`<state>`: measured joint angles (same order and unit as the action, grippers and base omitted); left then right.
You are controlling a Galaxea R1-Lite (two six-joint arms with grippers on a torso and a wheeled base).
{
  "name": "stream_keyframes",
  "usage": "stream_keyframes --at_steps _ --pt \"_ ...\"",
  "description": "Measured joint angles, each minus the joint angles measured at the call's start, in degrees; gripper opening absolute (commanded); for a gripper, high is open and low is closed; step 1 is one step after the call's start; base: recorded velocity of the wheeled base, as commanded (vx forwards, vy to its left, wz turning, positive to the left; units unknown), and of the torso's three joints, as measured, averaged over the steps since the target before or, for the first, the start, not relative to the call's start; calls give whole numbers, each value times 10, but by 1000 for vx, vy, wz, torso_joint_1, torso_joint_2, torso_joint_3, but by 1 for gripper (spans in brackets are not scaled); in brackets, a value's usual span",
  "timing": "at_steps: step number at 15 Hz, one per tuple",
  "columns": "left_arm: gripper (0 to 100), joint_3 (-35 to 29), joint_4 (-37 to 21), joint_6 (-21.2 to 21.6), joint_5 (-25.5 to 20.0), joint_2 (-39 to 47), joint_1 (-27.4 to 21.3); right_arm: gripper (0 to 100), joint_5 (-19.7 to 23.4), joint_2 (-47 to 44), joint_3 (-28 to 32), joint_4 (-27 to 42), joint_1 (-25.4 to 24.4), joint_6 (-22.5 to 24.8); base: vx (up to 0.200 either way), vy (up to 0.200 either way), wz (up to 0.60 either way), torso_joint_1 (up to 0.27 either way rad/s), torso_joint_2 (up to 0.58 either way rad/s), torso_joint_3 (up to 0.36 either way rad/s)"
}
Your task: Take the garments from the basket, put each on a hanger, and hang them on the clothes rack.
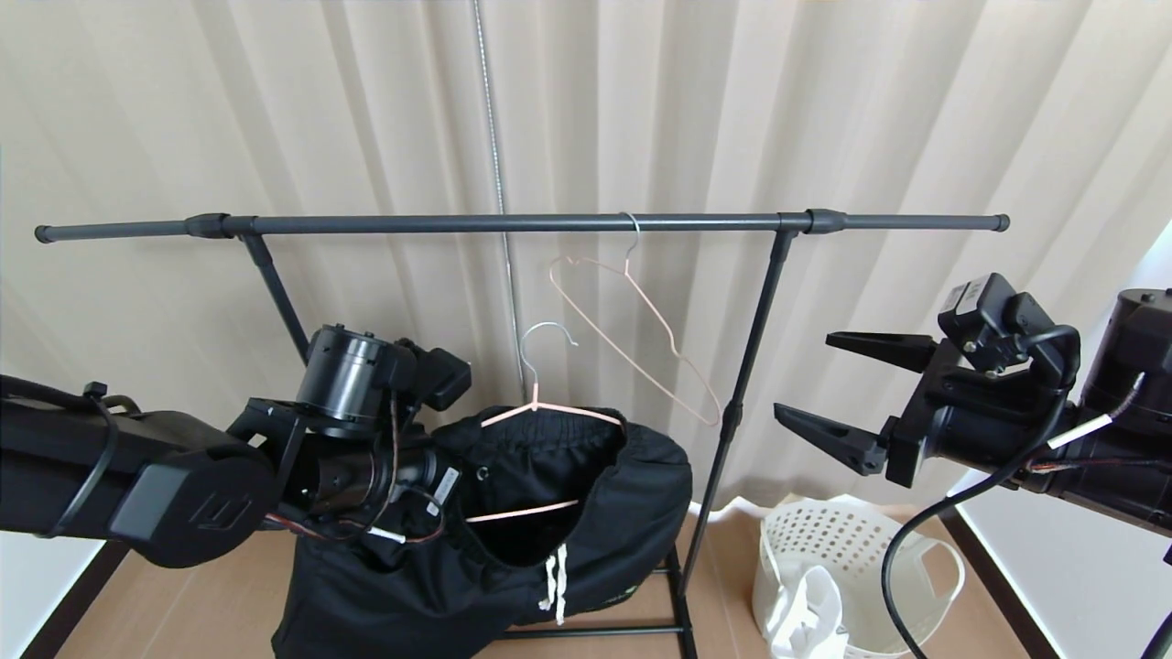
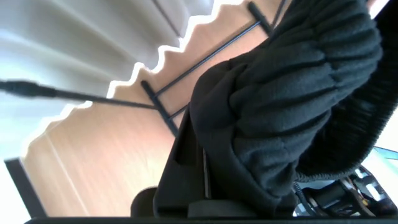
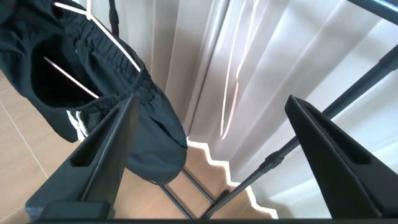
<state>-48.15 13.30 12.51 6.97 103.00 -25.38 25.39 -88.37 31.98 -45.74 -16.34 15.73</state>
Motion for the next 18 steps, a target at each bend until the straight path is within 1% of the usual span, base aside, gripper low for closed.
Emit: stream_keyframes --at_steps 2,4,6,8,12,18 --pt "0 -8 13 -33 24 15 0 100 -1 0 0 0 0 0 0 0 0 0 0 0" --pt "0 -27 16 -66 48 30 1 100 -1 0 0 0 0 0 0 0 0 0 0 0" --pt "0 -50 15 -91 71 39 5 100 -1 0 0 0 0 0 0 0 0 0 0 0" --pt "0 -72 13 -99 96 45 12 100 -1 0 0 0 0 0 0 0 0 0 0 0" --pt "0 -127 11 -126 118 62 30 100 -1 0 0 0 0 0 0 0 0 0 0 0" --pt "0 -193 10 -133 128 102 63 100 -1 1 0 0 1 0 0 0 0 0 0 0"
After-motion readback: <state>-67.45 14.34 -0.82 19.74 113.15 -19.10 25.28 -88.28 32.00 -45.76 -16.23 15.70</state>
